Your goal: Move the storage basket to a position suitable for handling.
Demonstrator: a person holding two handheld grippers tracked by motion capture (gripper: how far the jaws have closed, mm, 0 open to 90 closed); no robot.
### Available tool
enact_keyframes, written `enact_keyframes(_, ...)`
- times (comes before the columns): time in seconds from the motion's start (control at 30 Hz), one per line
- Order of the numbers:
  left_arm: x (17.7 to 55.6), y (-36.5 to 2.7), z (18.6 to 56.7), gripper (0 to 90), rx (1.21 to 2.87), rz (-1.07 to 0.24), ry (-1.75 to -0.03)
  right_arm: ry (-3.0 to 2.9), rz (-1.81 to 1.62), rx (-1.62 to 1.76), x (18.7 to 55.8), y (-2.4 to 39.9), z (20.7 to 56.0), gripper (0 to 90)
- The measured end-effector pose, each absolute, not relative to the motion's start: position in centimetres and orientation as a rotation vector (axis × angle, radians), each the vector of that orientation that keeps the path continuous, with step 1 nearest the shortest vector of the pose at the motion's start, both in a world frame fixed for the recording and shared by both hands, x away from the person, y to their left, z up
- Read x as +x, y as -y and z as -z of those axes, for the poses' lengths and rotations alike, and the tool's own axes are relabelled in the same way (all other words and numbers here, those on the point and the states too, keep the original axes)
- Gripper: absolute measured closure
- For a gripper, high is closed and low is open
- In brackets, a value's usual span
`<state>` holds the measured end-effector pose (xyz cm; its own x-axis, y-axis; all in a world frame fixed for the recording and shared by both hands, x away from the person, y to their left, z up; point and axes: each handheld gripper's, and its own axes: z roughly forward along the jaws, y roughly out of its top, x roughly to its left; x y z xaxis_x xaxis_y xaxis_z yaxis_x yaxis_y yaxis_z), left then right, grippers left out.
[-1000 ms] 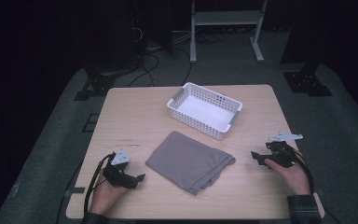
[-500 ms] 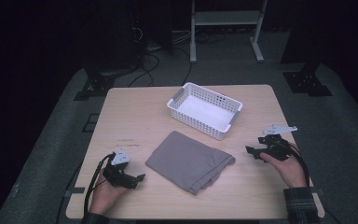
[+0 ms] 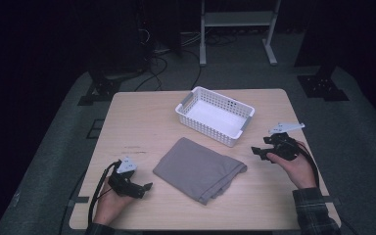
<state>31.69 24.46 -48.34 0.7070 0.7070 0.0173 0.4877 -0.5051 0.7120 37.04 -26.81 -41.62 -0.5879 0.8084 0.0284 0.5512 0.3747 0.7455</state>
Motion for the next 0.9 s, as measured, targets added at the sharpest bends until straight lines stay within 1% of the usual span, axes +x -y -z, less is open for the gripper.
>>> enact_keyframes(0.47,31.7,-24.4,48.4,0.0,2.203,-0.4,-0.908,-2.33,-1.086,1.128,38.5,24.7,39.7,37.8)
enact_keyframes(0.63,31.7,-24.4,48.4,0.0,2.203,-0.401,-0.907,-2.348,-1.097,1.107,39.1,24.0,39.5,38.2)
enact_keyframes(0.73,31.7,-24.4,48.4,0.0,2.203,-0.401,-0.907,-2.353,-1.099,1.1,39.4,23.5,39.4,40.4)
enact_keyframes(0.9,31.7,-24.5,48.3,0.0,2.209,-0.4,-0.905,-2.372,-1.116,1.091,40.0,22.8,39.2,41.4)
